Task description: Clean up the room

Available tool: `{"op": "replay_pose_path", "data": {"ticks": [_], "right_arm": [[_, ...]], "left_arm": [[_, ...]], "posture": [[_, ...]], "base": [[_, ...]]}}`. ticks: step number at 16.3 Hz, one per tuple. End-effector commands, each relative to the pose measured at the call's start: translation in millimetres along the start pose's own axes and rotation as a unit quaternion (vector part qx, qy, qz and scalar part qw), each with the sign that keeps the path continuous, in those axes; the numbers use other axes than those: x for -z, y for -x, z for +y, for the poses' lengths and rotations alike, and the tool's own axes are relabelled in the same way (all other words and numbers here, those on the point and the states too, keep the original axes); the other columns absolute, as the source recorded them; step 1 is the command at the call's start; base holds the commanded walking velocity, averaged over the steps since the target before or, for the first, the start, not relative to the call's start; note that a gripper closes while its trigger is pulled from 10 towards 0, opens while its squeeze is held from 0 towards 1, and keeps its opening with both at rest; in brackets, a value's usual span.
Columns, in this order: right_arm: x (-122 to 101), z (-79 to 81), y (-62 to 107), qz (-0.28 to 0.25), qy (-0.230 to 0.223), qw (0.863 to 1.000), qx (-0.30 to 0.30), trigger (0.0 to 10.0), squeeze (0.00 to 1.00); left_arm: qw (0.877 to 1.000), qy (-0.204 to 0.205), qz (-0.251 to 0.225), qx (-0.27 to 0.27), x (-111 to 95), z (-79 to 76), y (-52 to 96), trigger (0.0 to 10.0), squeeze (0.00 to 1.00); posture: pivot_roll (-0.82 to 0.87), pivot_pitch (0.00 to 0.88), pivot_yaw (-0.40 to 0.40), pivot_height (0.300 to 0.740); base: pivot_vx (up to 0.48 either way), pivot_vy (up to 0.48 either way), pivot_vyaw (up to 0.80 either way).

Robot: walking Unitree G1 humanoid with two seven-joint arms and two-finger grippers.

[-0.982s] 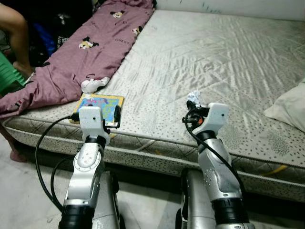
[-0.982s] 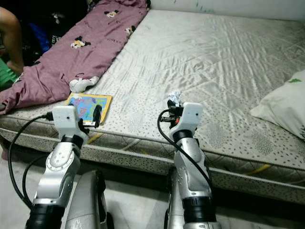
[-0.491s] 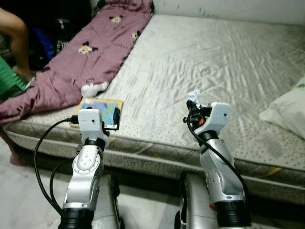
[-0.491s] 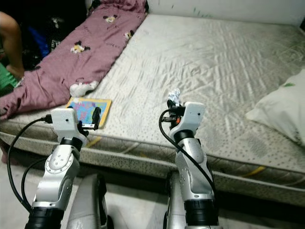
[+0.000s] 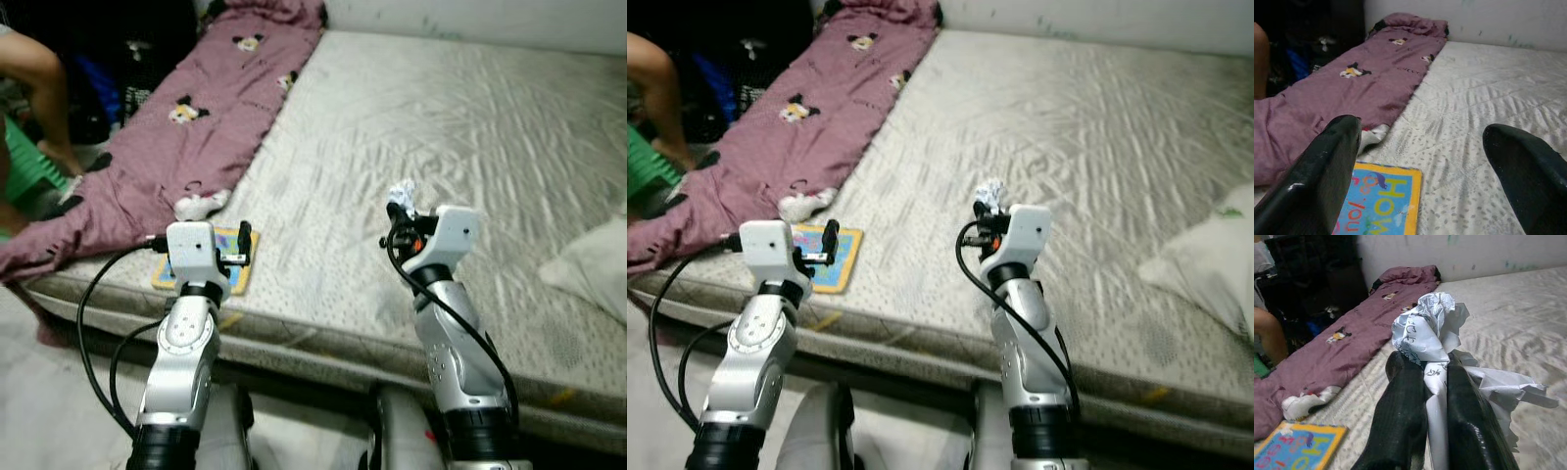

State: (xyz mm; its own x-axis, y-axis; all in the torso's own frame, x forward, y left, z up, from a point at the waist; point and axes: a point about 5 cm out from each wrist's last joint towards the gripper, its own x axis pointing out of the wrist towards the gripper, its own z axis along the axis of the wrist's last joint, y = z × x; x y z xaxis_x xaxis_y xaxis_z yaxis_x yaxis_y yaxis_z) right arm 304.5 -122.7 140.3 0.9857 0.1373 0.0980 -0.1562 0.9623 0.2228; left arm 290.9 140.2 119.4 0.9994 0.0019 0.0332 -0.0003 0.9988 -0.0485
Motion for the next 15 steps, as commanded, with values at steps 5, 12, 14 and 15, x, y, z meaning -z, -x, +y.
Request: {"op": "replay_pose_path", "data": {"ticks": [5,12,14,15], "right_arm": [[-3,-0.4,-4.4,-0.001,0.01,1.0,0.001,10.0,0.0],[6,-2.6,-1.7,0.015,0.034,0.999,0.003,10.0,0.0],[9,-3.6,0.2,0.018,0.033,0.999,0.004,10.0,0.0],[10,-3.9,0.4,0.019,0.033,0.999,0.005,10.0,0.0]], "left_arm": [[1.0,0.008,-0.001,0.002,-3,0.4,-2.4,10.0,0.0],[1.0,0.017,0.009,0.003,0,-0.3,-2.3,10.0,0.0],[1.0,0.018,0.01,0.005,0,-1.1,-1.9,10.0,0.0],[1.0,0.018,0.01,0.005,0,-1.1,-1.9,10.0,0.0]], "posture": [[0.04,0.0,0.012,0.725],[0.05,0.0,0.011,0.74],[0.05,0.0,0.011,0.74],[0.05,0.0,0.011,0.74]], "base": [[0.0,0.0,0.0],[0.0,0.0,0.0],[0.0,0.0,0.0],[0.0,0.0,0.0]]}}
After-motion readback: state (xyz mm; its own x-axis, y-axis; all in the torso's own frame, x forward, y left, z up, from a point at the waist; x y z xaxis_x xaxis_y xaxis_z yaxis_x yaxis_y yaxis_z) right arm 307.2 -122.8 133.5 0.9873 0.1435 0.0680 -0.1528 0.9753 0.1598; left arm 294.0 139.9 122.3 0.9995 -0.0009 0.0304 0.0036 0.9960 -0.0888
